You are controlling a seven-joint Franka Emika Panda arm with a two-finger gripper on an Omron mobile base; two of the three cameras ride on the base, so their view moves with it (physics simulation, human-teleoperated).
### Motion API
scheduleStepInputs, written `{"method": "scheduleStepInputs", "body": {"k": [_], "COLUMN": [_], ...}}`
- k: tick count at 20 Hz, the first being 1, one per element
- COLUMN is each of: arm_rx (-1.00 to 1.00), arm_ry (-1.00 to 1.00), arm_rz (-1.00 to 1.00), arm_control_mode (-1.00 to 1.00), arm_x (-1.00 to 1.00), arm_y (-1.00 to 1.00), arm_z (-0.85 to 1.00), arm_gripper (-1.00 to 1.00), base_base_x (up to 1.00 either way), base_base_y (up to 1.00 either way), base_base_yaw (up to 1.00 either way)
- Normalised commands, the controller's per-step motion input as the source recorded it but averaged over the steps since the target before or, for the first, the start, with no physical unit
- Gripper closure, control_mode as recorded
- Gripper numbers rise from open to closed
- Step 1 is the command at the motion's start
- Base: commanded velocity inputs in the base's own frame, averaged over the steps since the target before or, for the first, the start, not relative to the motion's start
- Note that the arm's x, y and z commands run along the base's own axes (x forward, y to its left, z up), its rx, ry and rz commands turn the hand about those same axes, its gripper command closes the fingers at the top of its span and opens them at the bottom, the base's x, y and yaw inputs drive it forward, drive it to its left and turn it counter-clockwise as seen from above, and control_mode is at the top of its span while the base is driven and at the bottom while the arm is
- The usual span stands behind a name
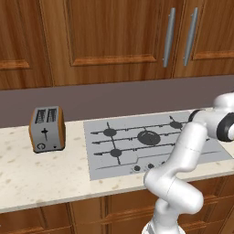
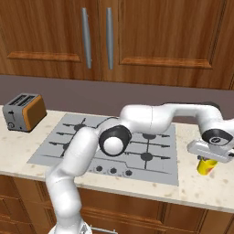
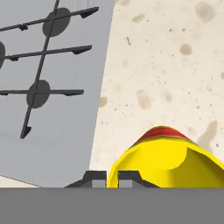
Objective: Pick the cup and bowl from the counter and place them on the counter next to the sink.
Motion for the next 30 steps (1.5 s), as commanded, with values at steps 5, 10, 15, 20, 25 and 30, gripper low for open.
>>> {"method": "scheduleStepInputs", "body": {"k": [5,10,15,20,25,30], "arm_rx": [0.0,0.0,-0.04,-0.11,-0.14,-0.12], "arm_ry": [-0.33,-0.24,-0.05,0.12,0.23,0.23], "arm_rz": [0.0,0.0,0.0,-0.05,-0.22,-0.36], "arm_control_mode": [-1.0,-1.0,-1.0,-1.0,-1.0,-1.0], "arm_x": [-0.67,-0.2,-0.51,-0.59,-0.08,-0.03], "arm_y": [0.33,0.92,1.0,1.0,0.89,0.9], "arm_z": [0.49,0.84,0.84,0.47,0.12,0.0], "arm_gripper": [1.0,1.0,1.0,1.0,1.0,1.0], "base_base_x": [0.0,0.0,0.0,0.0,0.0,0.0], "base_base_y": [0.0,0.0,0.0,0.0,0.0,0.0], "base_base_yaw": [0.0,0.0,0.0,0.0,0.0,0.0]}}
